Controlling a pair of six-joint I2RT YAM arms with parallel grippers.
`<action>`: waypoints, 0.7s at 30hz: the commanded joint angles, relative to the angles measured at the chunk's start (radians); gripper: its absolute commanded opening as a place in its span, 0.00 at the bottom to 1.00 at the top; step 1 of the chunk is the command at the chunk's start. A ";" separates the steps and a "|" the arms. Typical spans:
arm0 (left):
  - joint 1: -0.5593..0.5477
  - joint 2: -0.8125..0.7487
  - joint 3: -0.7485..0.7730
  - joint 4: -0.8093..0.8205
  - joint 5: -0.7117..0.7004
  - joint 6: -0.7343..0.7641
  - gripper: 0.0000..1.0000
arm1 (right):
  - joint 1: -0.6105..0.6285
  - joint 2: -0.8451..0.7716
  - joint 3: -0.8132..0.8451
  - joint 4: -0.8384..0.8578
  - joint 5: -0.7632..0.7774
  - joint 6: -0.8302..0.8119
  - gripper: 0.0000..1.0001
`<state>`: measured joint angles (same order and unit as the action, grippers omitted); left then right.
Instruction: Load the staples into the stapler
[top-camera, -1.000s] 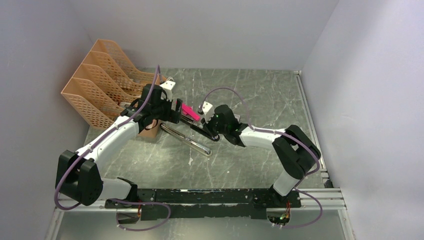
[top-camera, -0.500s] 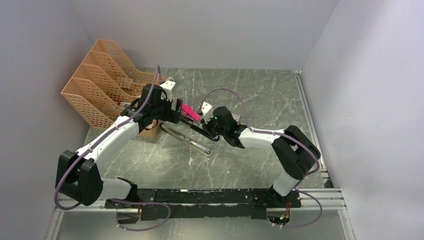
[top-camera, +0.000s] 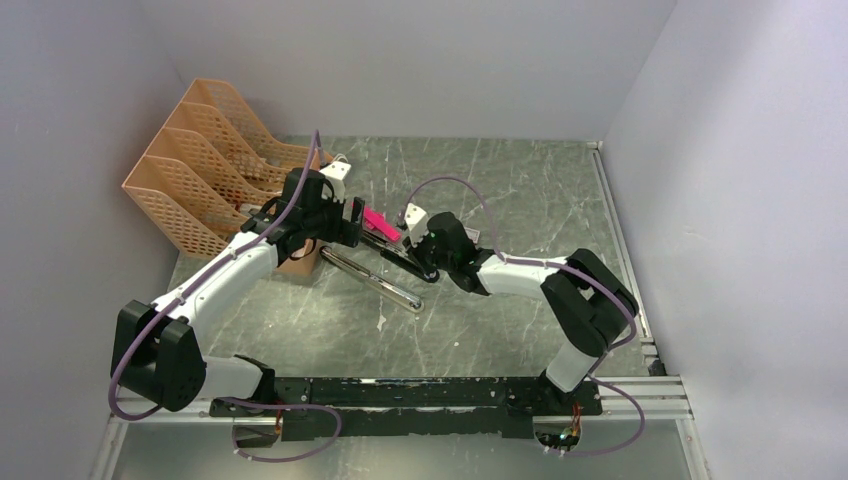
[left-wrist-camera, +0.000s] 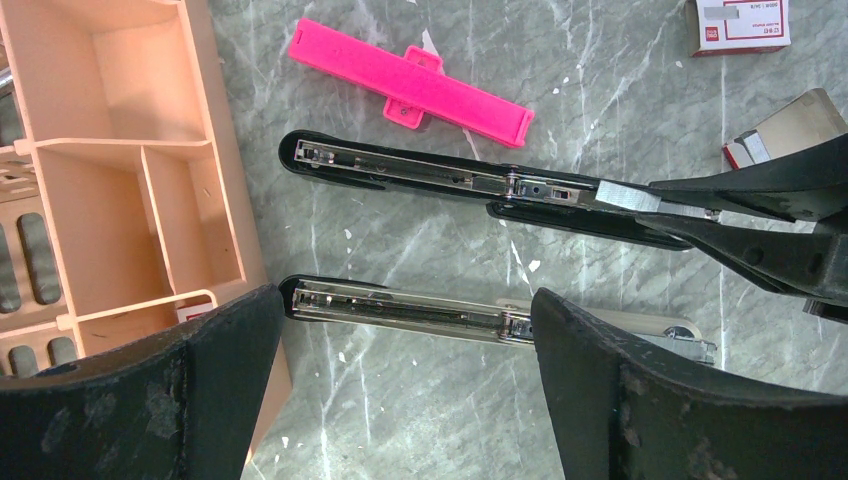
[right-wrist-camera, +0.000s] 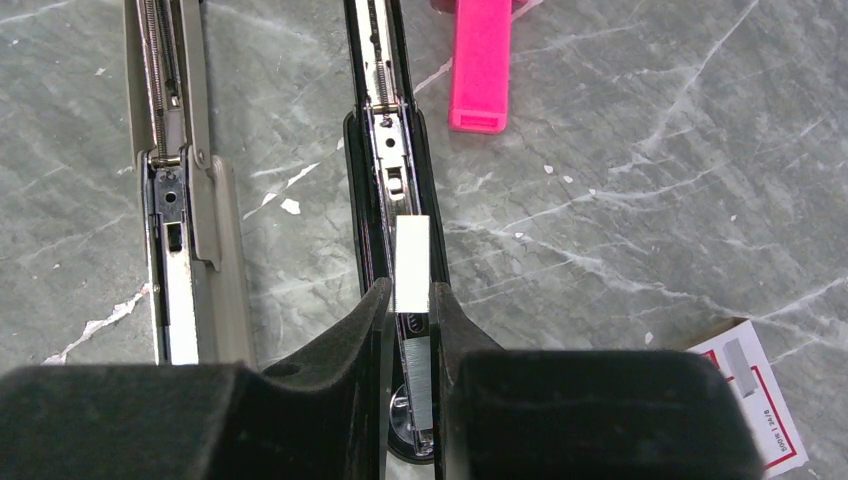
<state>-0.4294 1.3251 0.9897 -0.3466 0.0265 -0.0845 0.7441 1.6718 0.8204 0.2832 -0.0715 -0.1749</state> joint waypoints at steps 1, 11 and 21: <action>-0.007 -0.019 -0.003 0.030 -0.004 0.011 0.97 | -0.008 0.019 0.003 0.004 -0.005 0.009 0.00; -0.008 -0.021 -0.004 0.031 -0.003 0.011 0.97 | -0.010 0.018 0.005 -0.007 -0.028 0.008 0.00; -0.008 -0.023 -0.005 0.030 -0.002 0.011 0.97 | -0.010 0.024 0.013 -0.031 -0.019 0.006 0.00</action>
<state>-0.4294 1.3251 0.9897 -0.3466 0.0265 -0.0845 0.7376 1.6802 0.8207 0.2710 -0.0883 -0.1722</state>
